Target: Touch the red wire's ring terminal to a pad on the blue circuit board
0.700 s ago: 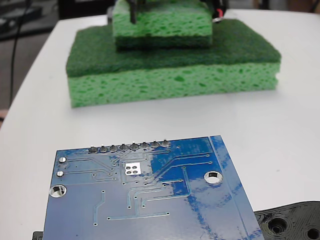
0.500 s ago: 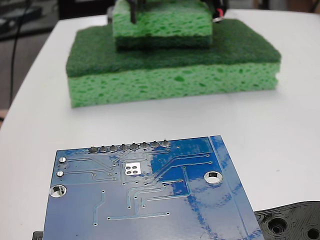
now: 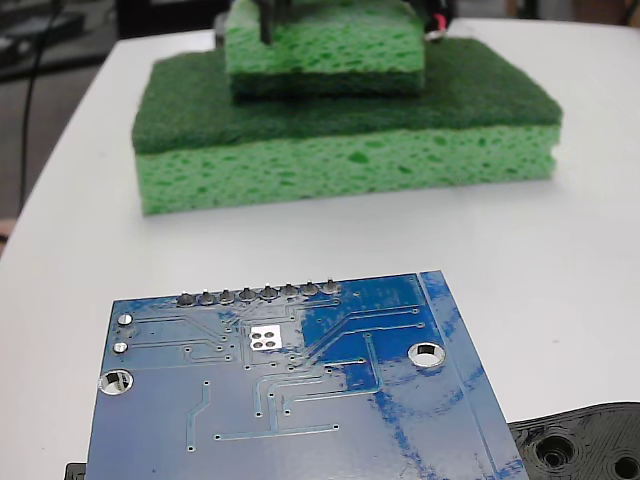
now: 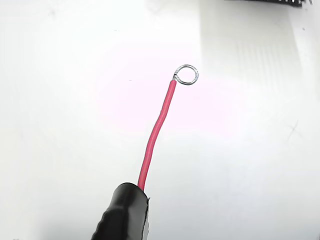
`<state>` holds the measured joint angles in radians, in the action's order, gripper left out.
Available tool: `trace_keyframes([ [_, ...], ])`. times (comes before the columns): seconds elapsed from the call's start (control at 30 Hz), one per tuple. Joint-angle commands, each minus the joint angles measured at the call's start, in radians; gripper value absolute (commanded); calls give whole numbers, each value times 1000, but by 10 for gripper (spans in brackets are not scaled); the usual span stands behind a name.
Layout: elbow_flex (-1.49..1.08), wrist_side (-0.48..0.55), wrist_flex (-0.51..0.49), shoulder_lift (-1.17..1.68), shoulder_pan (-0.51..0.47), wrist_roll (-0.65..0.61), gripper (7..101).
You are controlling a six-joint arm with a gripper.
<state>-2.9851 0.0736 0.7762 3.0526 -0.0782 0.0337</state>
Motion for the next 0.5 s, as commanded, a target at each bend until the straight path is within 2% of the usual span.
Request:
trace_keyframes([
  [0.03,26,-5,0,2,-6,3,1003],
  [0.17,55,8,-32,-2,-18,-18,1003],
  [0.27,89,52,-74,-44,-75,-51,1003],
  [0.5,291,169,-104,-377,-207,-163,1003],
])
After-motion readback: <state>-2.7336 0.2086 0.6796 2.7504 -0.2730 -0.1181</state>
